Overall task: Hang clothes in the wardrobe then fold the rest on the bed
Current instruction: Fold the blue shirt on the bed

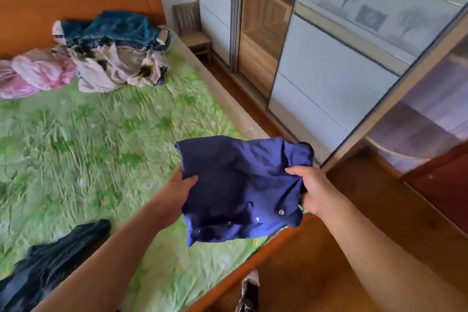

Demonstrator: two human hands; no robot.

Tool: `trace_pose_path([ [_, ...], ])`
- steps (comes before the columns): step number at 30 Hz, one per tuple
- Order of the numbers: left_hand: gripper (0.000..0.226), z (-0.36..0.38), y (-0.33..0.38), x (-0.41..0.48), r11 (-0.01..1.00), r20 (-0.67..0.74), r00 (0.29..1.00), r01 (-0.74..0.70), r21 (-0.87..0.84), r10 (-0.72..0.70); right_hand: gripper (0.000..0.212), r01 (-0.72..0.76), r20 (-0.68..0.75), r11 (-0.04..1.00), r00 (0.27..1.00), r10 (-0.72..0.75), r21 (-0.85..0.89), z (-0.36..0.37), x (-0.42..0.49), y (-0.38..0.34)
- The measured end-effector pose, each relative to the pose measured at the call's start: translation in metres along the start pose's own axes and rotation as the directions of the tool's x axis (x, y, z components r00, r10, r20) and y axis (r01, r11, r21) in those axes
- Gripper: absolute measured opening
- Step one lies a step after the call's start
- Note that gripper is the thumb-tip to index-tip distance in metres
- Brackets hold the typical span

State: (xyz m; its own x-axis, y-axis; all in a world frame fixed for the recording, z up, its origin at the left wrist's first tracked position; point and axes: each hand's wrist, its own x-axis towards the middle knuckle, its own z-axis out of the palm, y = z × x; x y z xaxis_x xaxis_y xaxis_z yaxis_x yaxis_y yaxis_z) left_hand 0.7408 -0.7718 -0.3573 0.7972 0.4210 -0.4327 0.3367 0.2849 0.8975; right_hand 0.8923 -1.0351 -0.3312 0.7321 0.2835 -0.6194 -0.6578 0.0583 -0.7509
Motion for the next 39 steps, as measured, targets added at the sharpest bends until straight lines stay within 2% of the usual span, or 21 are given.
trace_pose_path([
  [4, 0.044, 0.067, 0.023, -0.02, 0.998, 0.129, 0.992, -0.024, 0.052, 0.017, 0.035, 0.051, -0.08, 0.995, 0.996, -0.044, 0.087, -0.07, -0.041, -0.013],
  [9, 0.047, 0.156, 0.047, -0.039, 0.993, 0.271, 0.962, -0.066, 0.094, 0.038, 0.035, 0.109, -0.089, 0.986, 0.991, -0.098, 0.123, -0.151, -0.071, -0.038],
  [17, 0.045, 0.311, 0.055, -0.03, 0.993, 0.283, 0.958, -0.069, 0.091, 0.04, 0.04, 0.153, -0.12, 0.973, 0.984, -0.134, 0.172, -0.289, -0.058, -0.097],
  [21, 0.042, 0.37, 0.05, -0.014, 0.997, 0.258, 0.966, -0.044, 0.064, 0.026, 0.034, 0.16, -0.096, 0.969, 0.985, -0.144, 0.187, -0.335, -0.042, -0.133],
  [26, 0.042, 0.4, 0.057, 0.014, 0.997, 0.208, 0.978, -0.032, 0.069, 0.017, 0.038, 0.12, -0.015, 0.982, 0.993, -0.119, 0.144, -0.353, -0.002, -0.175],
  [31, 0.046, 0.401, 0.074, 0.066, 0.996, 0.144, 0.989, -0.052, 0.078, 0.04, 0.033, 0.095, 0.041, 0.99, 0.994, -0.099, 0.1, -0.338, 0.057, -0.218],
  [39, 0.046, 0.419, 0.113, 0.143, 0.998, 0.067, 0.997, -0.039, 0.039, 0.037, 0.038, 0.066, 0.096, 0.997, 0.993, -0.07, 0.043, -0.312, 0.145, -0.296],
])
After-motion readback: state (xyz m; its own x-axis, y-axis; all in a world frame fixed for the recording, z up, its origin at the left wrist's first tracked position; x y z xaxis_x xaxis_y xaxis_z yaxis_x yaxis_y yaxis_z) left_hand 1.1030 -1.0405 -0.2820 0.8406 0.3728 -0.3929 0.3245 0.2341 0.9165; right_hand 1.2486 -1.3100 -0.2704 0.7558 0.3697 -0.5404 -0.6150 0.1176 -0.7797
